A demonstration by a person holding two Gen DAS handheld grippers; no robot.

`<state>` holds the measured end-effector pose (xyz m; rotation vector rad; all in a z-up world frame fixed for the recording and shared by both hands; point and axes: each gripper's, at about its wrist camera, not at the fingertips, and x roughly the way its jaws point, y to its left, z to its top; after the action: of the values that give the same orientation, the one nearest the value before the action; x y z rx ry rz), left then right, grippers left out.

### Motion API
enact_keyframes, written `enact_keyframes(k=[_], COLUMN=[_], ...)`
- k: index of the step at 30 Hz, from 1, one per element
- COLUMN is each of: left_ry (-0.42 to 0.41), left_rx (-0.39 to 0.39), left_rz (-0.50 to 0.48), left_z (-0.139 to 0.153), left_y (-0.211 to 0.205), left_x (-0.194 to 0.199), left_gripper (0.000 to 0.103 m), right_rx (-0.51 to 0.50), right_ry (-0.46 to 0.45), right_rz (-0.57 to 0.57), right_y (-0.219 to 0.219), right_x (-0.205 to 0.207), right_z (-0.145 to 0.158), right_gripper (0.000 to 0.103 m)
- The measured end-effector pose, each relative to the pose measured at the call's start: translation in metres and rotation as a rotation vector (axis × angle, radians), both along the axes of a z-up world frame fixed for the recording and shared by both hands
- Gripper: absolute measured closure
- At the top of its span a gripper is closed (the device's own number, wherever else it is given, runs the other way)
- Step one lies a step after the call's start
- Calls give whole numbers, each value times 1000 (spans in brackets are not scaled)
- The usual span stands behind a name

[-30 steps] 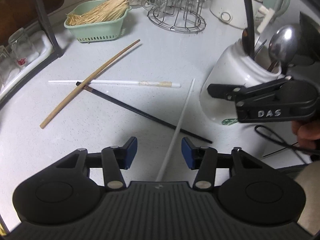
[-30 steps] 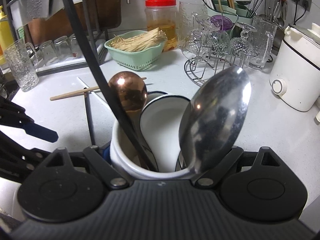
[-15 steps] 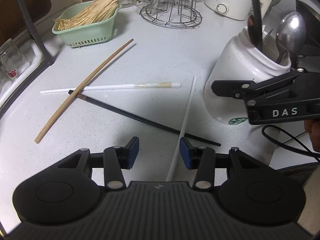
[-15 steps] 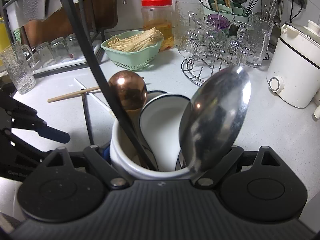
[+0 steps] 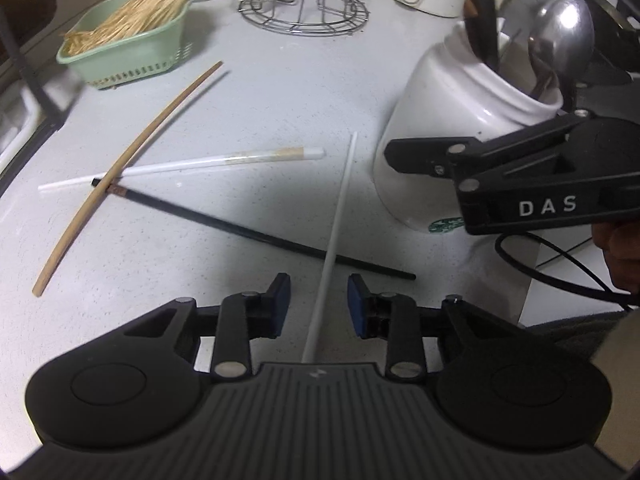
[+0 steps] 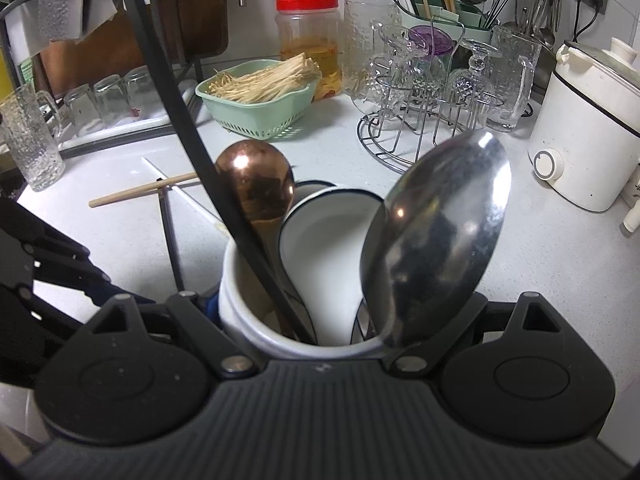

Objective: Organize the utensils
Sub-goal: 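Close the left tool on the long white stick and lift it, then carry the white stick upright over the mug with the left tool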

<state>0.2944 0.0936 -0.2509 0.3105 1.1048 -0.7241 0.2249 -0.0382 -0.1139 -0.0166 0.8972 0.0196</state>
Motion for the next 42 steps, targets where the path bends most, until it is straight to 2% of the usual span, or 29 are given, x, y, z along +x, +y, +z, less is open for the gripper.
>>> enact_keyframes(k=[5, 11, 13, 19, 23, 33, 42], left_ry=[-7, 38, 29, 29, 1, -90, -170], left_rx=[24, 68, 96, 114, 76, -50, -144], left_rz=[-32, 25, 40, 92, 163, 415, 558], left_z=[-1, 1, 1, 2, 11, 55, 102], left_y=[-7, -13, -15, -7, 2, 31, 48], left_x=[1, 11, 12, 10, 9, 6, -8], left_gripper=[72, 86, 94, 97, 97, 97, 97], right_rx=[0, 3, 5, 19, 26, 31, 36], right_ry=[1, 3, 7, 13, 16, 29, 31], right_rz=[-1, 2, 6, 26, 43, 110, 171], right_y=[0, 0, 0, -4, -6, -6, -5], right_x=[0, 0, 1, 2, 3, 13, 21], right_z=[0, 0, -1, -1, -1, -3, -4], right_gripper=[12, 11, 11, 11, 11, 11, 11])
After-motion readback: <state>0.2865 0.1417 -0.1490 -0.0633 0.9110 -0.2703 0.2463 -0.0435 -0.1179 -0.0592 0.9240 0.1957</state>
